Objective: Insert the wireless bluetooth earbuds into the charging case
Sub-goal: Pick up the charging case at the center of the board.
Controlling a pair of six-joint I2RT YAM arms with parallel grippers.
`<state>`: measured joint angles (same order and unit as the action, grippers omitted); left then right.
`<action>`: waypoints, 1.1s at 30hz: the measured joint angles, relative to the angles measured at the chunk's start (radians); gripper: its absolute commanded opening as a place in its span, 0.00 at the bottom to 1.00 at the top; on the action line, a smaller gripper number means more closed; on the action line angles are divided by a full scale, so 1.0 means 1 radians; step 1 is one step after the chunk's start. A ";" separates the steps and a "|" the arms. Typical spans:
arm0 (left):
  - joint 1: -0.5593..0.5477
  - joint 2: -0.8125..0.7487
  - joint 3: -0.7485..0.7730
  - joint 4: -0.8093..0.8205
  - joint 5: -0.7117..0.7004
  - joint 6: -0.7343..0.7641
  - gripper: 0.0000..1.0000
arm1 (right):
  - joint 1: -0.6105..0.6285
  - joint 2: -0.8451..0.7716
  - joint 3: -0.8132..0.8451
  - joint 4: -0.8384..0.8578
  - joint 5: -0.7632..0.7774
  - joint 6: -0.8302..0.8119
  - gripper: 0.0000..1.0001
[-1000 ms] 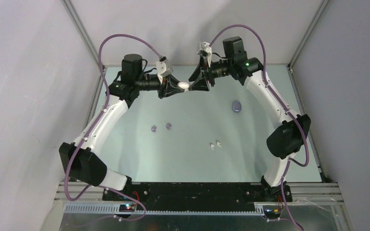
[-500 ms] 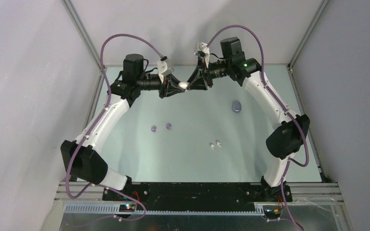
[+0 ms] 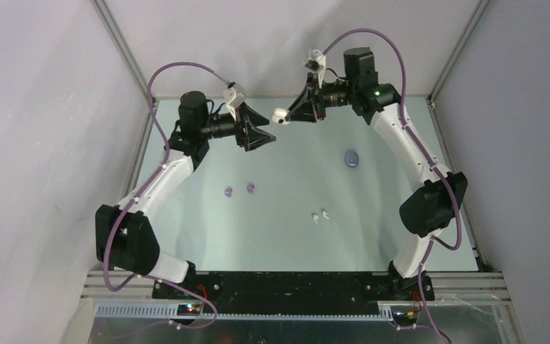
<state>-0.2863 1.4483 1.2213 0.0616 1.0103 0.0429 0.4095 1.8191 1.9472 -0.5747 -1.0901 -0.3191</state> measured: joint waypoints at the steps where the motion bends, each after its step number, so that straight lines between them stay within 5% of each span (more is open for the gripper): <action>1: 0.005 0.000 -0.020 0.044 0.009 -0.043 0.68 | -0.010 -0.005 0.000 0.010 0.000 0.017 0.21; 11: 0.007 0.058 -0.029 0.454 0.111 -0.417 0.67 | -0.031 -0.043 0.000 0.045 -0.008 0.083 0.20; 33: -0.008 0.087 -0.014 0.552 0.111 -0.540 0.42 | -0.016 -0.043 -0.004 0.068 -0.027 0.111 0.20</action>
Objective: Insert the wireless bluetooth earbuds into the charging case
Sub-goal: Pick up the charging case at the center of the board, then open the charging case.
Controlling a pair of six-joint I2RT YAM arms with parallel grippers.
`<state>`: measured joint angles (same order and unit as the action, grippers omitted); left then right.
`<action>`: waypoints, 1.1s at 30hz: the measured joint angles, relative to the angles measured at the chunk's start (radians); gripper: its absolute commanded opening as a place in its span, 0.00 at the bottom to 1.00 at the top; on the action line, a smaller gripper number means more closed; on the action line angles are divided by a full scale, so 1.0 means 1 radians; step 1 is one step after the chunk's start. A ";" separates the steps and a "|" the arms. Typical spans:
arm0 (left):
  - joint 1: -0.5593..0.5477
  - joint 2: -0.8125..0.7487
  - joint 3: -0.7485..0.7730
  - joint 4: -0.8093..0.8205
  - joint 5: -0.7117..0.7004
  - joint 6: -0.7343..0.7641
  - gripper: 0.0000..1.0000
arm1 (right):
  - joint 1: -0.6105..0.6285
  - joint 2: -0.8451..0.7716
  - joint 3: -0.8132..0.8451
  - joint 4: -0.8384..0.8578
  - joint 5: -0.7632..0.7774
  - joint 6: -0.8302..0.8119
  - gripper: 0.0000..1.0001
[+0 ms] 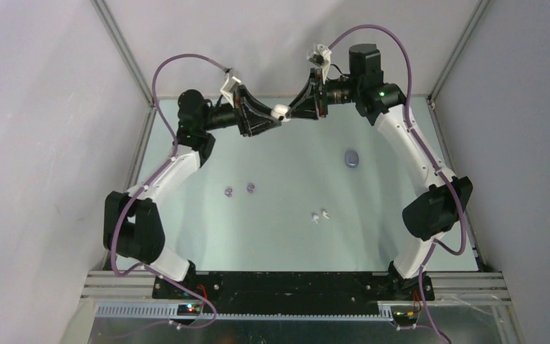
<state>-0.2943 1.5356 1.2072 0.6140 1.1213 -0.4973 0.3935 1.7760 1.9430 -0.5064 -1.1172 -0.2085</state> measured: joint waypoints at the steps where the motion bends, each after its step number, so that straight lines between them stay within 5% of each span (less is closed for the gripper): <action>1: 0.000 0.003 0.002 0.001 0.000 -0.001 0.42 | 0.000 0.000 0.000 0.002 0.000 0.002 0.20; 6: -0.001 0.018 0.025 0.007 0.004 -0.014 0.43 | 0.002 0.000 0.000 0.011 0.002 0.006 0.20; 14: -0.004 0.035 0.035 0.016 0.012 -0.030 0.29 | 0.008 0.000 0.000 0.011 0.006 0.011 0.21; 19: -0.005 0.044 0.044 0.024 0.017 -0.035 0.12 | 0.006 0.000 0.000 0.019 0.011 0.031 0.47; 22: -0.006 0.051 0.045 0.029 0.020 -0.036 0.01 | 0.010 0.000 0.000 0.033 0.018 0.042 0.49; 33: -0.005 0.072 0.045 0.047 0.030 -0.034 0.00 | 0.006 0.027 0.002 0.123 0.084 0.191 0.49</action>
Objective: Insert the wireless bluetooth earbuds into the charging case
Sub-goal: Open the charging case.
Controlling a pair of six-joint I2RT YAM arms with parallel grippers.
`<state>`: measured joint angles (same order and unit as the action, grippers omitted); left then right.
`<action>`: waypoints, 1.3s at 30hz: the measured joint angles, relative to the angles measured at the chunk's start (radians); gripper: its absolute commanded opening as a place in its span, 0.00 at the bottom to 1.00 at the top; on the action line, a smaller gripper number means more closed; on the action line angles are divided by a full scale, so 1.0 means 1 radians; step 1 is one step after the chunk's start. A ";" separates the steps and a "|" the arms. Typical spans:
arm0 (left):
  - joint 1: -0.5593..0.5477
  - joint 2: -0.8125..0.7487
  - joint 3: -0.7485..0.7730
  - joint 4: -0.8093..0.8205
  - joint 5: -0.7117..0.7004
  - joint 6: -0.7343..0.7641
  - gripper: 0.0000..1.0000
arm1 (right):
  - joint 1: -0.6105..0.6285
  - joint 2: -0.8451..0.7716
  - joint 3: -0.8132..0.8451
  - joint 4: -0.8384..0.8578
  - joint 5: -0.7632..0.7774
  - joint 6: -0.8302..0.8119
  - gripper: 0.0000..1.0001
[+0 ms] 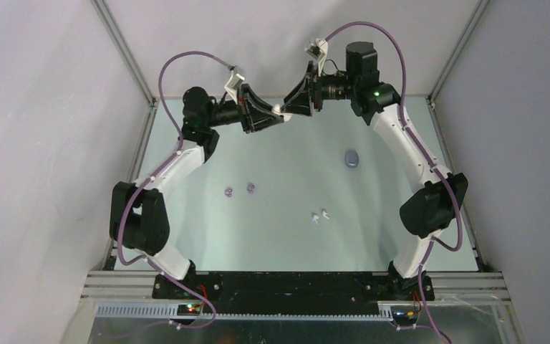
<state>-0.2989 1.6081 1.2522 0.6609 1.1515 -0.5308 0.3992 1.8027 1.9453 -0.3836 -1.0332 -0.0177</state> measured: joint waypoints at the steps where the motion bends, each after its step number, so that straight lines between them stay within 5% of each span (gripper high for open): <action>1: 0.000 0.003 0.000 0.004 -0.002 0.000 0.00 | -0.001 0.002 0.002 0.000 0.006 0.005 0.49; 17: -0.010 0.021 0.000 0.049 0.017 -0.005 0.00 | -0.032 0.023 0.047 0.023 0.199 -0.009 0.50; 29: -0.004 0.021 0.012 0.056 -0.037 -0.058 0.00 | -0.118 -0.004 0.076 0.037 0.167 -0.001 0.52; 34: -0.001 -0.022 0.077 -0.030 -0.163 -0.067 0.00 | -0.222 -0.136 -0.052 0.006 0.132 -0.060 0.51; 39: 0.002 -0.119 0.110 -0.052 -0.269 -0.061 0.00 | -0.241 -0.302 -0.314 -0.147 0.098 -0.291 0.43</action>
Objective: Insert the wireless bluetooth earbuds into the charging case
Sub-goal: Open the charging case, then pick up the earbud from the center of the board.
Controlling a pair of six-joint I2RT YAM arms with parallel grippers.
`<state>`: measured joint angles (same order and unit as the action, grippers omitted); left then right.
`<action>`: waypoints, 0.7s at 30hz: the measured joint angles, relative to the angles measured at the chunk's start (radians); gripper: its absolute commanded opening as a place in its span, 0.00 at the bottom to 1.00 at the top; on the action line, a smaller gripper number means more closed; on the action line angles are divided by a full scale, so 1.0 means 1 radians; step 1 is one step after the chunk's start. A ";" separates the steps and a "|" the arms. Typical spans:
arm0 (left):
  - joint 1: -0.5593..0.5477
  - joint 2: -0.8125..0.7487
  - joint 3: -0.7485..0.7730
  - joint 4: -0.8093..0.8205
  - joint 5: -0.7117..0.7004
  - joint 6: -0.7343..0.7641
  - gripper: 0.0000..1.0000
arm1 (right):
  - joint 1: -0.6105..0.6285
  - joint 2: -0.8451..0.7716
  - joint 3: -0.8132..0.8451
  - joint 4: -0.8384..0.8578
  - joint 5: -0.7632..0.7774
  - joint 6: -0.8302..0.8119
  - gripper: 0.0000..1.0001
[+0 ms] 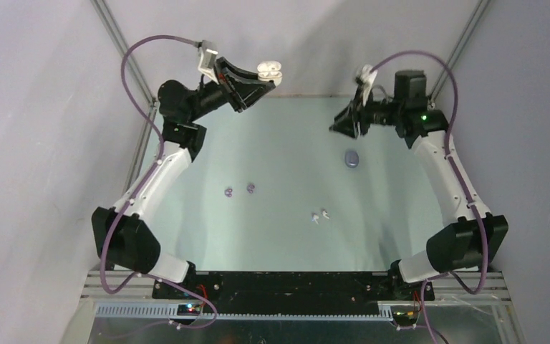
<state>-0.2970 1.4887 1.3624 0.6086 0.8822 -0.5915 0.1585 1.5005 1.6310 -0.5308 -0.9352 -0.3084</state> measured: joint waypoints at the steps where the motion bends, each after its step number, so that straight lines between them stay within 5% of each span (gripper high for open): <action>1: 0.000 -0.015 0.000 0.006 -0.011 0.004 0.00 | 0.009 -0.019 -0.044 -0.035 0.000 -0.045 0.41; 11: 0.000 -0.115 -0.210 0.023 -0.069 0.081 0.00 | 0.148 0.022 -0.312 -0.435 0.100 -0.615 0.26; 21: 0.013 -0.228 -0.369 -0.082 -0.095 0.159 0.00 | 0.208 0.246 -0.317 -0.500 0.195 -0.916 0.26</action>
<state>-0.2840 1.2610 0.9932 0.5262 0.7876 -0.4328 0.3668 1.7470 1.3140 -1.0309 -0.7406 -1.2247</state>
